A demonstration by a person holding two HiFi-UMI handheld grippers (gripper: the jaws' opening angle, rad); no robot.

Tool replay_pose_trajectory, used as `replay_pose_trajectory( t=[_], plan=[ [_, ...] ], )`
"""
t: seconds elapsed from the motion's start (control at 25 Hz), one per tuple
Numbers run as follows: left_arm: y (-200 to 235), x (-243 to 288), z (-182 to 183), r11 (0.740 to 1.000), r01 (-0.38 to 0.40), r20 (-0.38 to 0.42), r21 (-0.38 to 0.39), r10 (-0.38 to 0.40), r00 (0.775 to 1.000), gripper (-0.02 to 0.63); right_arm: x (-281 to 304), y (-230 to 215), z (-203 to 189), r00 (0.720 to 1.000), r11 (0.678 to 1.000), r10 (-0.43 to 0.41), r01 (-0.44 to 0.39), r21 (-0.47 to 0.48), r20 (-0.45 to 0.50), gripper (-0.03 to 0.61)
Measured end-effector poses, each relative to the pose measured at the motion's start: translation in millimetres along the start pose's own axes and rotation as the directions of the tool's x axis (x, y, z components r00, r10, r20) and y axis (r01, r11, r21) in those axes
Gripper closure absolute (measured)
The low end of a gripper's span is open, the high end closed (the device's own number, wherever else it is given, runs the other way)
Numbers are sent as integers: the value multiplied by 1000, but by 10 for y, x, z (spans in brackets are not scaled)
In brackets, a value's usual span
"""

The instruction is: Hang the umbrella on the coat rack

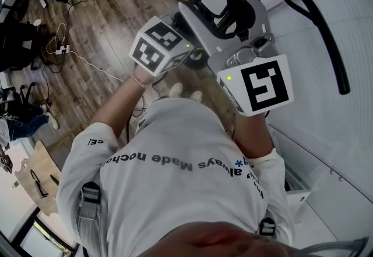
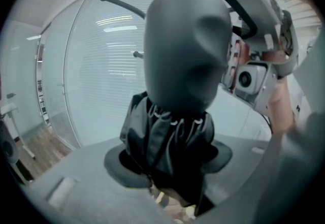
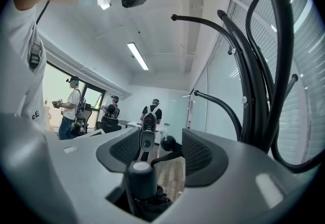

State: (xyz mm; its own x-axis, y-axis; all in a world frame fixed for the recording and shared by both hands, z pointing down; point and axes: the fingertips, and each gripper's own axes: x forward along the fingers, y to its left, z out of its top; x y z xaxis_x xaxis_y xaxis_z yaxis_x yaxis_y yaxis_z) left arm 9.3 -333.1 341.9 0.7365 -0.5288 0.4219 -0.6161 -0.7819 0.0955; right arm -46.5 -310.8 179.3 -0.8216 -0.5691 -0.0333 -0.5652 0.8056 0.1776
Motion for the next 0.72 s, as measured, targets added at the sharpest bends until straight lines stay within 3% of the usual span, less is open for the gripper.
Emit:
replay_pose_trajectory(
  t=[0.72],
  plan=[
    [-6, 497, -69, 1000, 27, -27, -12, -28, 999, 371, -101, -293, -166, 997, 997, -74, 73, -8, -30, 318]
  ],
)
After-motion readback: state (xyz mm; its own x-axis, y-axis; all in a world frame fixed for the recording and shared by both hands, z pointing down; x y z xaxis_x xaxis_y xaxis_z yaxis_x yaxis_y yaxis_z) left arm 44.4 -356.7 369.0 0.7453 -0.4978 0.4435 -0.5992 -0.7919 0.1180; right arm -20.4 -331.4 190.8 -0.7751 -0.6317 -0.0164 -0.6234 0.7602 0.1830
